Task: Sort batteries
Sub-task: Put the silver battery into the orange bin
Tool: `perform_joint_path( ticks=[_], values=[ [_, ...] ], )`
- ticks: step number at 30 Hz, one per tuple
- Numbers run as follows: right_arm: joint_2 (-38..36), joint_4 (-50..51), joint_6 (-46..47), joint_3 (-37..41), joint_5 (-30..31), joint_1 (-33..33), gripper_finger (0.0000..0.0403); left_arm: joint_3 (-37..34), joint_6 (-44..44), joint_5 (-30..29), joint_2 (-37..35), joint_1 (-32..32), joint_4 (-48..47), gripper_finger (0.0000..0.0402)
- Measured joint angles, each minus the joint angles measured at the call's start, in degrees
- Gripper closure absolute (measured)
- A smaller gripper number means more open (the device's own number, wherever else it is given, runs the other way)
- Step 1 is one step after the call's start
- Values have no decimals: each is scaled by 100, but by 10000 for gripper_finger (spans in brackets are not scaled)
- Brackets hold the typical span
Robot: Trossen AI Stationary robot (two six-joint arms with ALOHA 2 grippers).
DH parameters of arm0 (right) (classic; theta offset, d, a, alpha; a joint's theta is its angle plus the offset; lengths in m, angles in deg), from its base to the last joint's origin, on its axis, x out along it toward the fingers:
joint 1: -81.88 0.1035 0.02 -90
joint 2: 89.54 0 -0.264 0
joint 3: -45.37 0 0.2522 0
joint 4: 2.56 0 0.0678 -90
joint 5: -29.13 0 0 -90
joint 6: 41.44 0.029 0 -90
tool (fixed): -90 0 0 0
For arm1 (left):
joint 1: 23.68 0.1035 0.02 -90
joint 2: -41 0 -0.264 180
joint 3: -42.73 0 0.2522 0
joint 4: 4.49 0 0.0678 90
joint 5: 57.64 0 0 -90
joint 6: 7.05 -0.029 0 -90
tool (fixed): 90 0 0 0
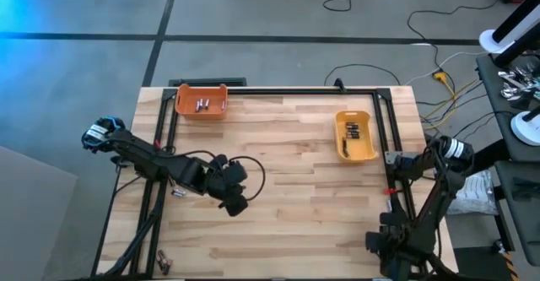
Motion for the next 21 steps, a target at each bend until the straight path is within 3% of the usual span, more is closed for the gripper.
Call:
perform_joint_path(
  ticks=[11,15,21],
  values=[
    [595,-315,-277,22,-163,-76,265,63,-92,-738,0,34,392,317],
    [671,-358,-190,41,-11,-127,289,63,-206,-946,0,70,1372,317],
    [545,-461,-135,126,85,-297,348,63,-1463,-940,0,100,3345,317]
  ],
)
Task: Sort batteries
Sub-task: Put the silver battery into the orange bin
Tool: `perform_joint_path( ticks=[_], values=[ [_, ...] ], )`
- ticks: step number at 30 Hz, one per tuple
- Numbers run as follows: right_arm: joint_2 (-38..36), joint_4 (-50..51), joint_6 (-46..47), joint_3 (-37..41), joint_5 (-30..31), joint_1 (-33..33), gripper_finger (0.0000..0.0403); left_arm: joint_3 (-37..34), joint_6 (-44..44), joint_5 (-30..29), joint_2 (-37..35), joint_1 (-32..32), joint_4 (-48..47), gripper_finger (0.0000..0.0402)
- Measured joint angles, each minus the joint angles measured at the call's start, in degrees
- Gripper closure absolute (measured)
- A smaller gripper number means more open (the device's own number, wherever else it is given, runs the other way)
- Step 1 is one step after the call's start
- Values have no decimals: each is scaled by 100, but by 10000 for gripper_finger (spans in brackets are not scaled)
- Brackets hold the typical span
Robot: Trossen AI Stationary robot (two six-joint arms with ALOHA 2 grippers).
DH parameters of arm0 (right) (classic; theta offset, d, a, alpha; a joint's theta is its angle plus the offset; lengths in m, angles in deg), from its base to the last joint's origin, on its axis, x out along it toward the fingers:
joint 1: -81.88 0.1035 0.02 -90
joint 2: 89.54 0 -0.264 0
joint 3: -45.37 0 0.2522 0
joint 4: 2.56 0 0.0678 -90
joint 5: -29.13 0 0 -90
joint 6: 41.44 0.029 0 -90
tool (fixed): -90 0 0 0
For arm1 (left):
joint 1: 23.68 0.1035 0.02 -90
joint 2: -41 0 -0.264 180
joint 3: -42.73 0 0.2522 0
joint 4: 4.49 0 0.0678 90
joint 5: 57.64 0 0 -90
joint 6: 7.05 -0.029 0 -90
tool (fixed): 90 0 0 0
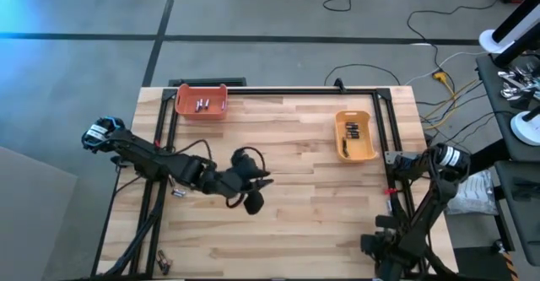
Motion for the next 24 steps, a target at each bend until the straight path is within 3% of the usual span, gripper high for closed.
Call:
perform_joint_path(
  ticks=[2,9,16,20,24],
  values=[
    [-89,46,35,5,91,-4,367,0,-512,-20,0,28,708,317],
    [-985,1093,651,-144,999,-205,368,0,-1657,-651,-76,92,2162,317],
    [-2568,1245,647,-235,3190,-883,368,0,-1712,-351,-44,239,2947,296],
    [-3303,592,-173,-235,4091,-1423,368,0,-1699,-245,-44,219,2965,267],
    [-3754,-667,-1482,-235,4210,-2040,368,0,-1608,445,8,228,3178,230]
  ],
)
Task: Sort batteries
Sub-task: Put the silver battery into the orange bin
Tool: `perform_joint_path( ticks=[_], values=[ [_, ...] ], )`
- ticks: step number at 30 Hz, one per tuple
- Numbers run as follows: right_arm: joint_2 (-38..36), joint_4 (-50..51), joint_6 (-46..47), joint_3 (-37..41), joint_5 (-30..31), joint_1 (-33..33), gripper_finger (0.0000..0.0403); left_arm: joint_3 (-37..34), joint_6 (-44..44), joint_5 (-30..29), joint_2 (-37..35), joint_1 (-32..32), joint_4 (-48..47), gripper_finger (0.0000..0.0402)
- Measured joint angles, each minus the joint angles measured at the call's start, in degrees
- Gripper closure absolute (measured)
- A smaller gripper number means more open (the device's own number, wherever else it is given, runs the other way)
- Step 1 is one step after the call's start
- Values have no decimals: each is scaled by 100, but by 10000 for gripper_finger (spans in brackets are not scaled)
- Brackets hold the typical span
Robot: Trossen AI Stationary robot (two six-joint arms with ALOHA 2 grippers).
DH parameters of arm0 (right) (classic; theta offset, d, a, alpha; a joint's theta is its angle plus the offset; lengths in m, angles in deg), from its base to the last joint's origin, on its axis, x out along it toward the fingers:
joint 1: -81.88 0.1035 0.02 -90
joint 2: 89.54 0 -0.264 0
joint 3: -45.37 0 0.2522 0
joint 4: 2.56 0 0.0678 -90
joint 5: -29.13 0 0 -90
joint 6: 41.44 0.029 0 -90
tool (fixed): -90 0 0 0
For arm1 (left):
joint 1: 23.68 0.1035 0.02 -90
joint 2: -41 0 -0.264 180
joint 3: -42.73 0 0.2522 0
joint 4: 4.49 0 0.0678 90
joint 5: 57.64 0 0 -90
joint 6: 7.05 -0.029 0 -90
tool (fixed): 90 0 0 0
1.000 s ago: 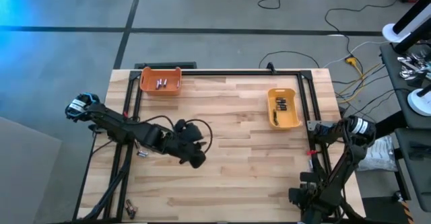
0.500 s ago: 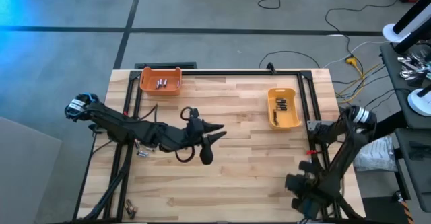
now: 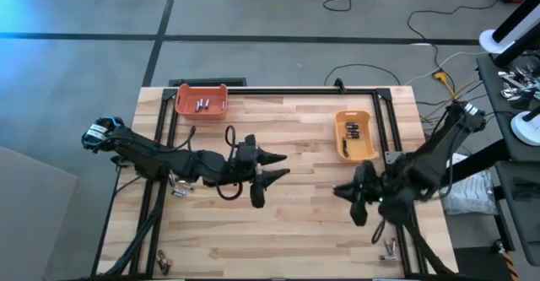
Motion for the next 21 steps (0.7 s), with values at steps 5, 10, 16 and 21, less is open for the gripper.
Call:
perform_joint_path(
  ticks=[5,10,16,21],
  values=[
    [-277,-2090,-1814,0,-99,-497,368,0,79,677,260,-24,406,199],
    [-448,-3779,-3163,-6,-290,-564,368,0,146,695,638,-59,1214,196],
    [-400,-3964,-3594,-7,-198,-676,368,267,149,716,1199,48,1703,196],
    [-206,-3935,-3523,-7,-129,-834,368,993,85,929,1688,122,1501,196]
  ],
)
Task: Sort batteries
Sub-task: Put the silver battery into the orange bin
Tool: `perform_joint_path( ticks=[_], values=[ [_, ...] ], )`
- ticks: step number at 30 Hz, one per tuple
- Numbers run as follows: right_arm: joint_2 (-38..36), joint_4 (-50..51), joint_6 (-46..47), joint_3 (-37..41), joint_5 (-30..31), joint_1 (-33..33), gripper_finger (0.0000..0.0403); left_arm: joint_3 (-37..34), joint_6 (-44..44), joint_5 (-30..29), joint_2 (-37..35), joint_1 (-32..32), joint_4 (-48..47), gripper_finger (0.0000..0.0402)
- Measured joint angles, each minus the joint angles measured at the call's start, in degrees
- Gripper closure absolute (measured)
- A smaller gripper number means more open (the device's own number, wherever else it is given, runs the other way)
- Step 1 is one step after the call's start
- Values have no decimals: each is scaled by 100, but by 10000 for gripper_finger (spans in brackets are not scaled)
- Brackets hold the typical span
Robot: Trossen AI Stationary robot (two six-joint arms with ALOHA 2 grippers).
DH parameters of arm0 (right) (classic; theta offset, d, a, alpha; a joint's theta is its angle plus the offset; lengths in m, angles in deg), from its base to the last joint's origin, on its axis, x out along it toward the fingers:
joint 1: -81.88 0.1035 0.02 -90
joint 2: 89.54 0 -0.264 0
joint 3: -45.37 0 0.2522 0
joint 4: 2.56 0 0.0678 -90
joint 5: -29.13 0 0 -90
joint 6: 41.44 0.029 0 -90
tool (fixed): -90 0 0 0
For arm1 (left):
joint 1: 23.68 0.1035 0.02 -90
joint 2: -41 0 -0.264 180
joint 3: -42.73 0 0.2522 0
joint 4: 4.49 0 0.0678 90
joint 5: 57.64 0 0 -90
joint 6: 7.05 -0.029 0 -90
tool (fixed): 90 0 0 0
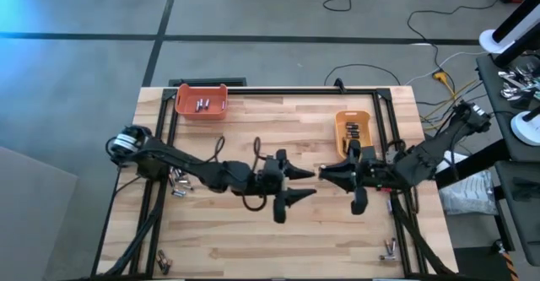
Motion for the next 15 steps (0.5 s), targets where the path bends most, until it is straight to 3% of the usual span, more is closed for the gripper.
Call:
perform_joint_path(
  ticks=[10,15],
  values=[
    [71,120,283,0,-10,21,368,528,95,179,113,173,-741,199],
    [85,221,292,0,-11,21,368,611,580,530,168,278,-734,235]
  ],
)
